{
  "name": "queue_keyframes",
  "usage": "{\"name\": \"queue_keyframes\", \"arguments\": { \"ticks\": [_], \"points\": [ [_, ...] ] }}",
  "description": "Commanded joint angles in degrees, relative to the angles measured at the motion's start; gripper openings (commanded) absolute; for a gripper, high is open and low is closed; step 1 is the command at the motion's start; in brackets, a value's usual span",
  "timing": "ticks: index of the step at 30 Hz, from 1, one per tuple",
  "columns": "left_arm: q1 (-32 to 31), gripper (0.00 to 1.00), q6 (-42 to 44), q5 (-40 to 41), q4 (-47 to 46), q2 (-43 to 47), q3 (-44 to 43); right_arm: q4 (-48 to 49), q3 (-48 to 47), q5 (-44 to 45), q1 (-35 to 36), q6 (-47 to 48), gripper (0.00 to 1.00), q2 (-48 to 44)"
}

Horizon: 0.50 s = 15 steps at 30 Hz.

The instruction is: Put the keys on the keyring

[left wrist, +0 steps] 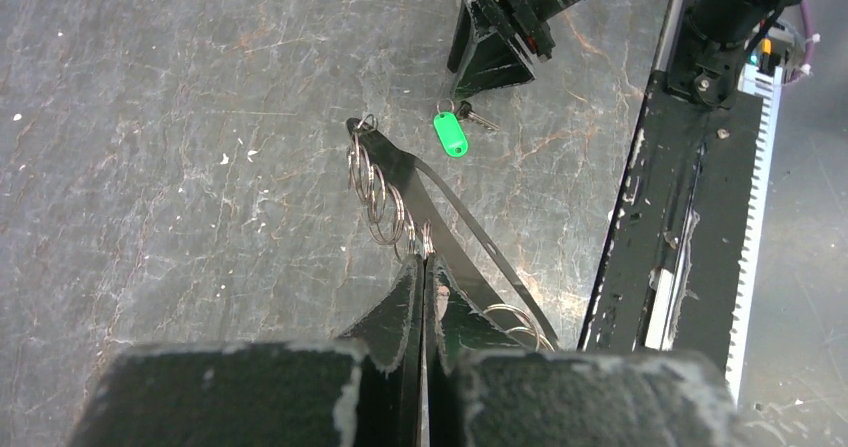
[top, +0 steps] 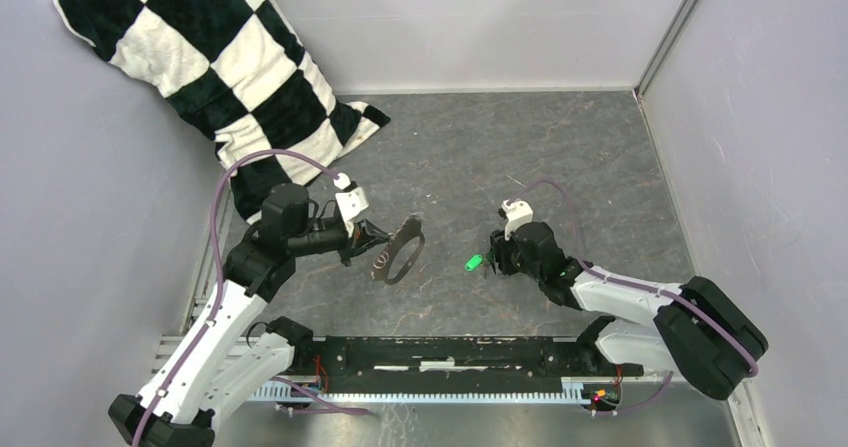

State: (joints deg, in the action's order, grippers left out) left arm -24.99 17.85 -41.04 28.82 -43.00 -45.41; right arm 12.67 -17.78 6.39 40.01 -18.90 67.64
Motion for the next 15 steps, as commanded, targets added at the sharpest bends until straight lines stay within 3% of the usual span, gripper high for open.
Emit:
{"name": "queue_keyframes", "arguments": {
  "ticks": [1,4,10,15],
  "points": [
    [-0.1,0.02,-7.0,3.3,-4.9,1.8,1.3,10.5,-0.1,-3.8,-1.6,-2.0,0.47,1.7],
    [-0.1,0.02,-8.2,4.6,-5.3,2.7,1.7,11.6,-0.4,-6.0,-2.1,-2.8,0.49,1.7],
    [-0.1,0.02,-7.6,3.6,-4.5,4.0,3.0,13.4,-2.8,-12.7,-2.2,0.6,0.64,-5.3],
    [-0.1,0.02,-6.5,-0.2,-4.1,3.9,3.2,11.2,-14.2,-26.4,-1.2,6.5,0.59,-10.3]
  ]
}}
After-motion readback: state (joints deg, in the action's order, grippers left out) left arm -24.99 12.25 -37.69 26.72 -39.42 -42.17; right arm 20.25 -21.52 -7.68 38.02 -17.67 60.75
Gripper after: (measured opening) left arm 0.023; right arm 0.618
